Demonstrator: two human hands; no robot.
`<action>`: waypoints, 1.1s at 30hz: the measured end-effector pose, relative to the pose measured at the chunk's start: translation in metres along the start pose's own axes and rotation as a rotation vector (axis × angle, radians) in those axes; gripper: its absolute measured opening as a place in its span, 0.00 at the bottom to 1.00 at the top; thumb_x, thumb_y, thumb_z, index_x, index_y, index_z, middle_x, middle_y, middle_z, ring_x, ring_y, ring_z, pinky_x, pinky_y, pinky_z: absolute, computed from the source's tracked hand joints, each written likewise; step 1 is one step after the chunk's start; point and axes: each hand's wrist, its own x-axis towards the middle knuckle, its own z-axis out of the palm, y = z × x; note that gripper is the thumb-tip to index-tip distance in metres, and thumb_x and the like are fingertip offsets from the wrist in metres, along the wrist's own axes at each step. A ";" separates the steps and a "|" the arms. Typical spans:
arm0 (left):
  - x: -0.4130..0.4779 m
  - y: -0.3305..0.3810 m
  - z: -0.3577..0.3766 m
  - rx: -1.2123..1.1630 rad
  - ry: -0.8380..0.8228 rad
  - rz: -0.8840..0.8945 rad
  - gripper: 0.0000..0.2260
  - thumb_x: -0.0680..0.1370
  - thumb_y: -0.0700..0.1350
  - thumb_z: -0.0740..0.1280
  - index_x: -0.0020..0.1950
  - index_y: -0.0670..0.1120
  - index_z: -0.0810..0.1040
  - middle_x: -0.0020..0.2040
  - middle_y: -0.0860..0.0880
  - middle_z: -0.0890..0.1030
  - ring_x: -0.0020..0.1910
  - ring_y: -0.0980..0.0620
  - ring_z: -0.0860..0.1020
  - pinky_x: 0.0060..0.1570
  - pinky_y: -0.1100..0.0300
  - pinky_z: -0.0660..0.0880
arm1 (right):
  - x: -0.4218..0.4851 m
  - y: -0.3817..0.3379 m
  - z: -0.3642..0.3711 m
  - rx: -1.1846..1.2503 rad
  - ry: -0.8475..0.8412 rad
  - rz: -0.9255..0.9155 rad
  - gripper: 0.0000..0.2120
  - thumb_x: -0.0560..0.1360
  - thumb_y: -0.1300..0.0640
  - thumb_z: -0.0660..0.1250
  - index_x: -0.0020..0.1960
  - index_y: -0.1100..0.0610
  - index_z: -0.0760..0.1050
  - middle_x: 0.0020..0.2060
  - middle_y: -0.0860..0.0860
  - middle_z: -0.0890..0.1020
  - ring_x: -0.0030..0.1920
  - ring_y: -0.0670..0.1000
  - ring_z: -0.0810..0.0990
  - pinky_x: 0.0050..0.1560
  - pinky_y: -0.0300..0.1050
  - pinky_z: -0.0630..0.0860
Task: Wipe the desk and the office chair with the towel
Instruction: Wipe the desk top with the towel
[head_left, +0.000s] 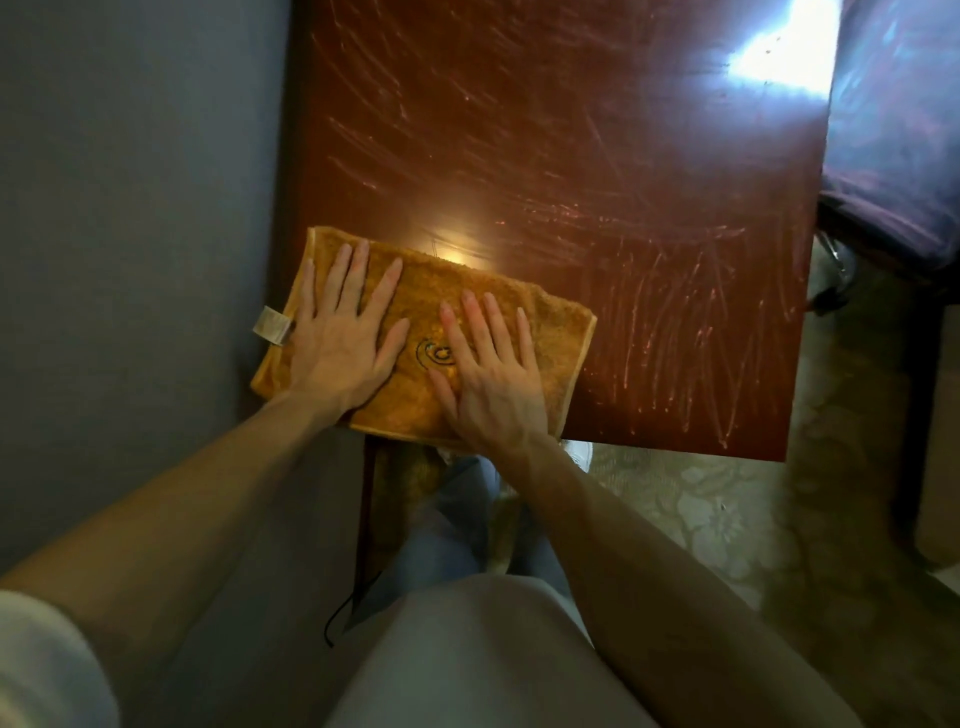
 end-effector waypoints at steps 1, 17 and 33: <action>-0.001 0.003 0.001 0.005 0.003 -0.003 0.30 0.85 0.63 0.47 0.85 0.52 0.52 0.85 0.42 0.52 0.84 0.44 0.49 0.80 0.38 0.45 | -0.002 0.002 0.000 -0.002 0.000 -0.003 0.34 0.85 0.37 0.52 0.85 0.52 0.52 0.83 0.55 0.55 0.84 0.57 0.50 0.82 0.62 0.45; -0.017 0.119 0.010 0.000 0.030 -0.079 0.30 0.85 0.62 0.48 0.85 0.52 0.53 0.85 0.41 0.51 0.84 0.43 0.48 0.80 0.37 0.46 | -0.066 0.096 -0.012 -0.034 0.012 -0.055 0.34 0.84 0.37 0.53 0.85 0.51 0.52 0.83 0.55 0.56 0.84 0.56 0.51 0.82 0.61 0.48; -0.014 0.279 0.024 0.005 0.057 -0.189 0.29 0.85 0.61 0.49 0.85 0.51 0.55 0.84 0.40 0.54 0.84 0.42 0.51 0.80 0.37 0.47 | -0.136 0.237 -0.034 -0.001 0.100 -0.129 0.32 0.84 0.38 0.57 0.84 0.52 0.58 0.82 0.56 0.59 0.83 0.57 0.55 0.81 0.62 0.54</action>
